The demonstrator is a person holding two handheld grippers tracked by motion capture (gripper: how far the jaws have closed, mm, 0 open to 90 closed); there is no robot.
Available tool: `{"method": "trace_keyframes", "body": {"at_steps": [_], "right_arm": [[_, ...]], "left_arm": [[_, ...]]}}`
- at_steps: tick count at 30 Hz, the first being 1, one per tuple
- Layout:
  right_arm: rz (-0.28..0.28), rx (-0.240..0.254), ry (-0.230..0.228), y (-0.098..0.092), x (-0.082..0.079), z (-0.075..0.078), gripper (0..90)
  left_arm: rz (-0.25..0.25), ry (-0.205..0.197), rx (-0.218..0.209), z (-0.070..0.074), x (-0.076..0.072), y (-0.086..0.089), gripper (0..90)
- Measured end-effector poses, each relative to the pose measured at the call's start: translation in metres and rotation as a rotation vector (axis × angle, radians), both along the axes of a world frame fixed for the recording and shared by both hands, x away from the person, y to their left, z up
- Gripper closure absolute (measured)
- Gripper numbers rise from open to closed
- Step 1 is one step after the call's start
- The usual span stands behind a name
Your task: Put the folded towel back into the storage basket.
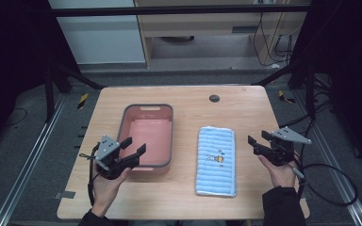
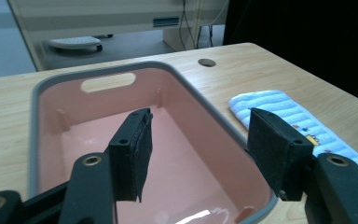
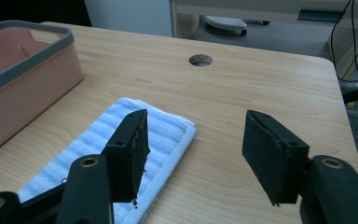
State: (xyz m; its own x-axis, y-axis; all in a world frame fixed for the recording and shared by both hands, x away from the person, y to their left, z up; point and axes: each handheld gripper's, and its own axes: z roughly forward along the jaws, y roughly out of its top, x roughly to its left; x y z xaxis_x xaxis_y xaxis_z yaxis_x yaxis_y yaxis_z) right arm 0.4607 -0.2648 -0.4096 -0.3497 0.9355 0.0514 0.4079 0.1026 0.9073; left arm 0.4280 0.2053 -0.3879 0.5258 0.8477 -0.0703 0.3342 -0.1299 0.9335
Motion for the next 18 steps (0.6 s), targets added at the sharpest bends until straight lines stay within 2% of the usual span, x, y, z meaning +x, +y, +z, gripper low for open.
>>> {"method": "trace_keyframes", "body": {"at_steps": [9, 14, 18], "right_arm": [[0.007, -0.017, 0.003, 0.005, 0.006, 0.001, 41.2], [0.019, -0.002, 0.012, 0.009, 0.010, -0.001, 40.7], [0.029, -0.009, 0.019, 0.011, 0.014, -0.004, 41.1]], "left_arm": [[-0.061, 0.013, 0.013, -0.005, -0.001, -0.033, 40.0], [-0.089, 0.019, 0.031, -0.010, -0.002, -0.050, 40.3], [-0.112, 0.025, 0.037, -0.014, -0.003, -0.061, 40.6]]}}
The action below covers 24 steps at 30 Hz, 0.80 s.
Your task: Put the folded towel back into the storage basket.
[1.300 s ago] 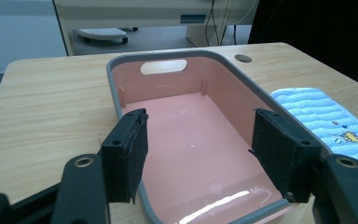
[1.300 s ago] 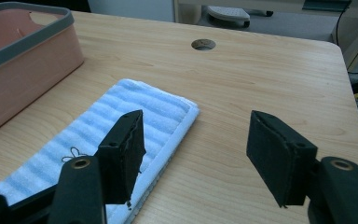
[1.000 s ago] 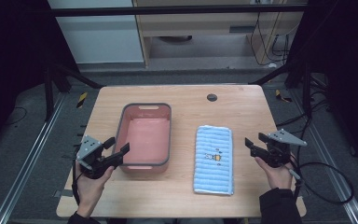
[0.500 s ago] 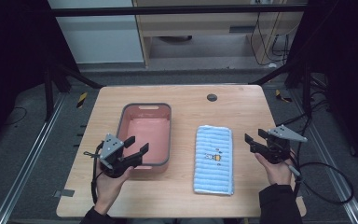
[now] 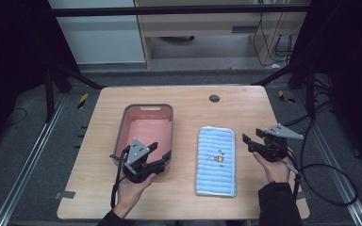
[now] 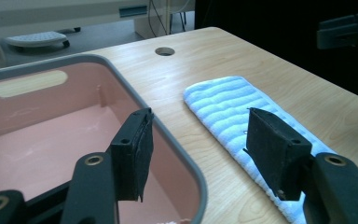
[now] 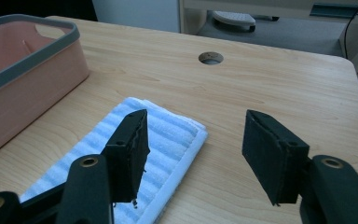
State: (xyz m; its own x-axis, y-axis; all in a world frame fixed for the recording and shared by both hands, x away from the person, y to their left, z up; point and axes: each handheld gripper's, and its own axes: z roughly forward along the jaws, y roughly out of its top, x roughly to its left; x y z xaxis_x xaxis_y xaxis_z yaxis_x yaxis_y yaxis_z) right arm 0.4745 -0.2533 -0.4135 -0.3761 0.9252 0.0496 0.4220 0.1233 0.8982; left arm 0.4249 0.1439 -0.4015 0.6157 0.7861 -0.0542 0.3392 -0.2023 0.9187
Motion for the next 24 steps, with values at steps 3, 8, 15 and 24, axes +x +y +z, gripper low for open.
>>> {"method": "trace_keyframes", "body": {"at_steps": [3, 8, 15, 24], "right_arm": [[0.004, 0.005, 0.006, 0.001, 0.003, -0.001, 41.8], [0.006, 0.003, 0.013, 0.003, 0.008, -0.004, 43.2], [0.006, 0.008, 0.028, 0.004, 0.017, -0.009, 44.4], [0.007, -0.010, 0.059, 0.008, 0.031, -0.019, 44.9]], "left_arm": [[-0.013, 0.005, -0.002, -0.001, -0.001, -0.007, 40.7], [-0.033, 0.008, 0.003, -0.005, -0.002, -0.017, 41.0], [-0.056, 0.023, -0.003, -0.011, -0.002, -0.032, 42.0], [-0.092, 0.042, 0.024, -0.023, -0.003, -0.053, 42.9]]}}
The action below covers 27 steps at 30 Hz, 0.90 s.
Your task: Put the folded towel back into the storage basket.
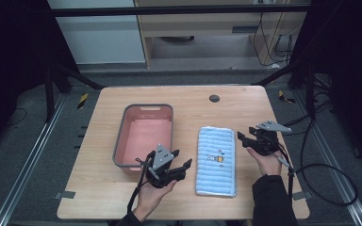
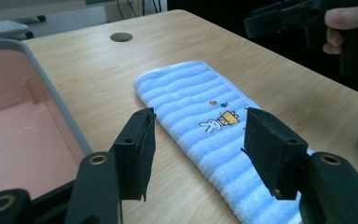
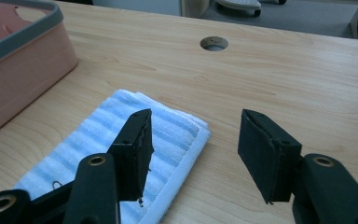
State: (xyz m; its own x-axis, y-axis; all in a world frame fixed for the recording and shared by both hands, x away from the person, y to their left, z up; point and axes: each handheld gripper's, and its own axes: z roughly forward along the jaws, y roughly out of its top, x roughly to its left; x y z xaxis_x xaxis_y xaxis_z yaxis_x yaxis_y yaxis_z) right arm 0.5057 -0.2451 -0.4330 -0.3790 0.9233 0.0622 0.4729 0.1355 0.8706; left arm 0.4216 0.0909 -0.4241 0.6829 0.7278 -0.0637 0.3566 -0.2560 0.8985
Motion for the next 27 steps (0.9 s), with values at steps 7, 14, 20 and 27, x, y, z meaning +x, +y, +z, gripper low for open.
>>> {"method": "trace_keyframes", "body": {"at_steps": [7, 14, 20, 27], "right_arm": [[0.009, -0.017, 0.010, 0.005, 0.009, -0.009, 46.3], [0.005, -0.015, 0.030, 0.008, 0.017, -0.018, 46.4], [0.004, -0.030, 0.043, 0.010, 0.025, -0.027, 47.1], [0.007, -0.034, 0.067, 0.014, 0.033, -0.037, 48.0]], "left_arm": [[-0.016, 0.011, 0.034, -0.013, 0.000, -0.014, 43.6], [-0.033, 0.032, 0.064, -0.026, 0.002, -0.028, 44.9], [-0.031, 0.056, 0.078, -0.039, 0.005, -0.035, 47.1], [-0.026, 0.086, 0.093, -0.052, 0.009, -0.039, 48.8]]}}
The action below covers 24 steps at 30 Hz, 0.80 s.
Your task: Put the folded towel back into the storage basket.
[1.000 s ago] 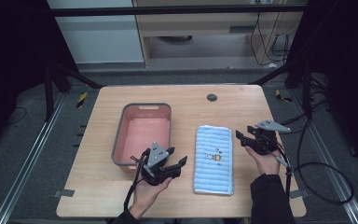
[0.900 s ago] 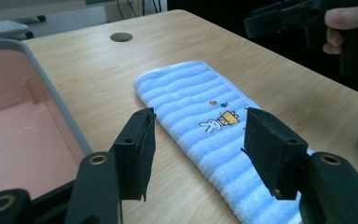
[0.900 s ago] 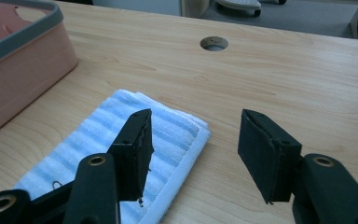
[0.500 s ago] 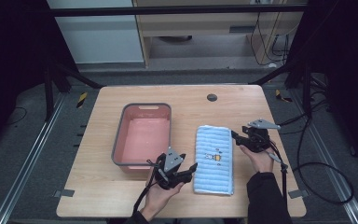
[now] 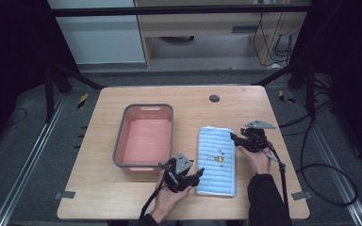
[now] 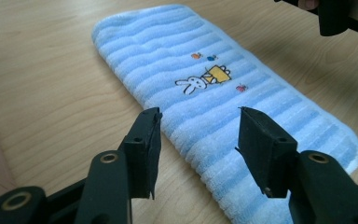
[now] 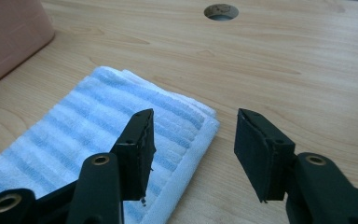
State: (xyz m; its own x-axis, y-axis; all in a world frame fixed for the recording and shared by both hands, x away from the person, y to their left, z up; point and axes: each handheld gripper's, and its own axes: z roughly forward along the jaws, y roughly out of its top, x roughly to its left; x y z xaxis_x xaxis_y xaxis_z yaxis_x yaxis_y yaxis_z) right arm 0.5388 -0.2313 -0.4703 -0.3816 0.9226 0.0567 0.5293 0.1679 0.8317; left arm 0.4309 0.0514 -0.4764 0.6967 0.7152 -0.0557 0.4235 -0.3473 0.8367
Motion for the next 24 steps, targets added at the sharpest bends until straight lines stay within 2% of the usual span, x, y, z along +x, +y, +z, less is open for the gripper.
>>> {"method": "trace_keyframes", "body": {"at_steps": [12, 17, 24], "right_arm": [[0.013, 0.008, 0.037, 0.005, 0.007, -0.012, 50.7], [0.011, -0.014, 0.066, 0.008, 0.011, -0.019, 51.7], [0.012, -0.011, 0.109, 0.011, 0.014, -0.027, 53.4]], "left_arm": [[0.007, 0.042, 0.027, -0.019, 0.003, -0.005, 51.0], [0.007, 0.055, 0.036, -0.024, 0.004, -0.007, 52.0], [0.006, 0.067, 0.039, -0.030, 0.004, -0.009, 53.4]]}}
